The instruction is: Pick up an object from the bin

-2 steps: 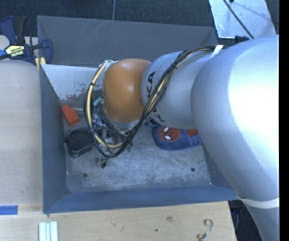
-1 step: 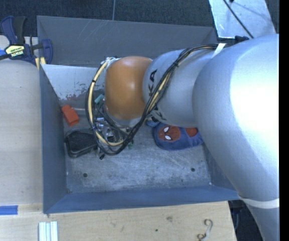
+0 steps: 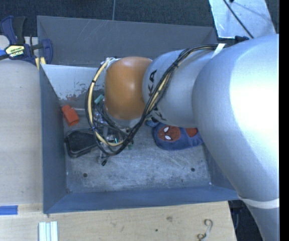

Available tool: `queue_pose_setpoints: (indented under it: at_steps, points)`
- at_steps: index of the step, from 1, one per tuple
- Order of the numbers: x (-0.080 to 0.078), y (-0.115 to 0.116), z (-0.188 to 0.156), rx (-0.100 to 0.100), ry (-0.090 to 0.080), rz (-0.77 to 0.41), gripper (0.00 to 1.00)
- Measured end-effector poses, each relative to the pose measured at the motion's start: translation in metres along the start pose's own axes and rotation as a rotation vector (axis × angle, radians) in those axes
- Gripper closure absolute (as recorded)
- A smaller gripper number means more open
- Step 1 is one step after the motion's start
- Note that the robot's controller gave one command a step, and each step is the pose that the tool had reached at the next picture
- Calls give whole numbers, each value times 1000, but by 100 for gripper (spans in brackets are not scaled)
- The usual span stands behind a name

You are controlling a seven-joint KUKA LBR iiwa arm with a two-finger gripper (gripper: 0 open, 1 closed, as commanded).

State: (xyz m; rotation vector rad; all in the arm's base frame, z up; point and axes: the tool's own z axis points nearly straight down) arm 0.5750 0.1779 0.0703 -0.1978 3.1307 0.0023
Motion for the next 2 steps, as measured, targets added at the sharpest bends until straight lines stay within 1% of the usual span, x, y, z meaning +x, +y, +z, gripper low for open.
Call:
queue_pose_setpoints:
  at_steps: [1, 2]
  points:
    - [-1, -1, 0, 1, -1, 1, 100]
    - [21, -2, -269, 2, 1, -20, 100]
